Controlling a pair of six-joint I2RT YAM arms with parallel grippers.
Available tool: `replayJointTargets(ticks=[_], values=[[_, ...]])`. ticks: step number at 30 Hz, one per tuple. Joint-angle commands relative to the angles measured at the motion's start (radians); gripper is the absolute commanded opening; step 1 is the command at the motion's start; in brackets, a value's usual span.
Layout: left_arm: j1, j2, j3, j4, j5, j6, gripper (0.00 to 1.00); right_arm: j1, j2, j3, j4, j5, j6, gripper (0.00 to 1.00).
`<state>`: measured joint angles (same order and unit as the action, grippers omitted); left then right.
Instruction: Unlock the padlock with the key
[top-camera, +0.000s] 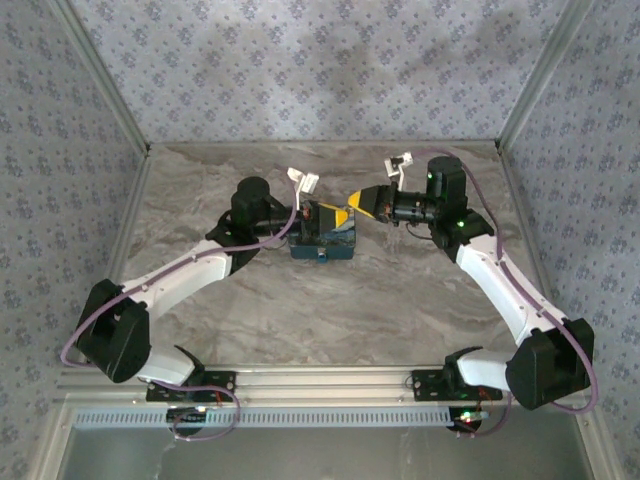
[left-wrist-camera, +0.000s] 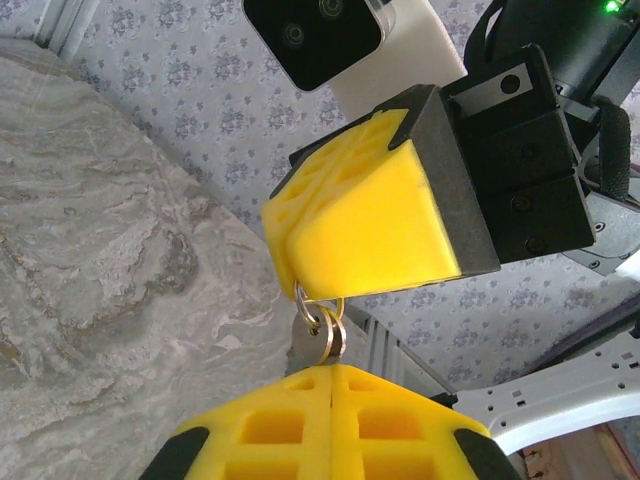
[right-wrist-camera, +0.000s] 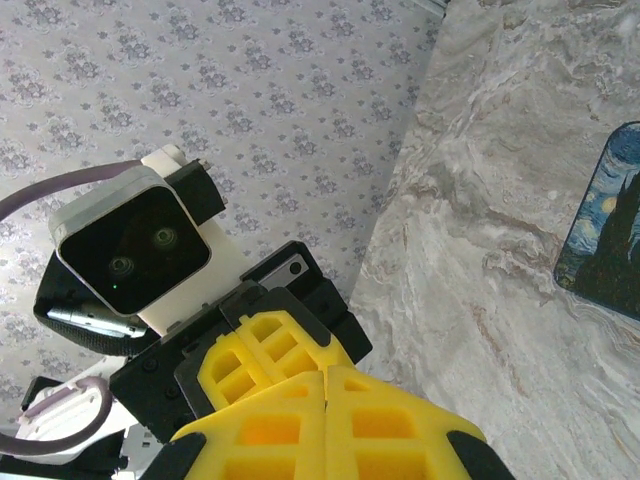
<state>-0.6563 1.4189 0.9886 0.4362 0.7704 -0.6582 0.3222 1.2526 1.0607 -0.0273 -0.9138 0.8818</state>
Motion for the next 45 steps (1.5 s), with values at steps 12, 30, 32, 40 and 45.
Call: replayJointTargets(ticks=[12,30,32,40,45], values=[[0.003,-0.014,0.046,0.008,-0.028,0.008,0.68,-0.007,-0.032,0.004,-0.013,-0.044,-0.014,0.00],[-0.020,0.051,0.104,0.057,0.071,-0.017,0.36,-0.033,-0.031,-0.026,0.113,-0.047,0.093,0.00],[-0.020,0.050,0.101,0.056,0.070,-0.017,0.31,-0.040,-0.030,-0.028,0.125,-0.048,0.103,0.00],[-0.021,0.059,0.104,0.060,0.073,-0.020,0.16,-0.047,-0.029,-0.031,0.140,-0.051,0.117,0.00],[-0.021,0.063,0.102,0.058,0.067,-0.018,0.16,-0.048,-0.029,-0.038,0.147,-0.051,0.123,0.00]])
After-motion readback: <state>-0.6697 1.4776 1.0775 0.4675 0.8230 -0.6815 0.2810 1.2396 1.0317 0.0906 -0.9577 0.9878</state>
